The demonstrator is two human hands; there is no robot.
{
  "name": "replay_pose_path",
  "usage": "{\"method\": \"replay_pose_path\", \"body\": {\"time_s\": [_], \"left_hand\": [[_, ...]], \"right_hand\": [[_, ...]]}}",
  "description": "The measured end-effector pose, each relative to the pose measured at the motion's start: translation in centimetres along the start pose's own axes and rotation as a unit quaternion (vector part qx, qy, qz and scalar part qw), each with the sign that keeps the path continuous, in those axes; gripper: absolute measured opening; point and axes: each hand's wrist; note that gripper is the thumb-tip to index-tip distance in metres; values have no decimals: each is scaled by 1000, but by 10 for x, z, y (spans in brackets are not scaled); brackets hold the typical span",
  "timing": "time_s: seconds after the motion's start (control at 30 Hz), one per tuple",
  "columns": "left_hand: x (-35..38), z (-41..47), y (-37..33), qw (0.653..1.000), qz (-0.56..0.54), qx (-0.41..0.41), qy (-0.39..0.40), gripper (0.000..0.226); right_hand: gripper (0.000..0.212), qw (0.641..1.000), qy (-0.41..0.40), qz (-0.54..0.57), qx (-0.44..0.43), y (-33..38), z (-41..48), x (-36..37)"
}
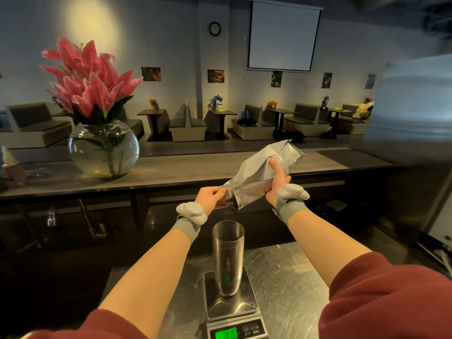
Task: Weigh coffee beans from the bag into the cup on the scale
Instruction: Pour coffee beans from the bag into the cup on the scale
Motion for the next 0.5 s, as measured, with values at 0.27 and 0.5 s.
{"method": "replay_pose_path", "body": {"time_s": [0.27, 0.5], "left_hand": [[0, 2, 2, 1000, -4, -5, -10, 32], [-1, 3, 2, 1000, -7, -4, -15, 33]], "right_hand": [[92, 999, -7, -34, 1, 1, -2, 0], [91, 1000, 2, -24, -2, 0, -2, 1]]}}
Point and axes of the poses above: each hand's wrist, its own z-axis towards the middle knuckle, its own x-axis out of the palm, y = z × x, and after that the axes turned 7 degrees about y, right-handed
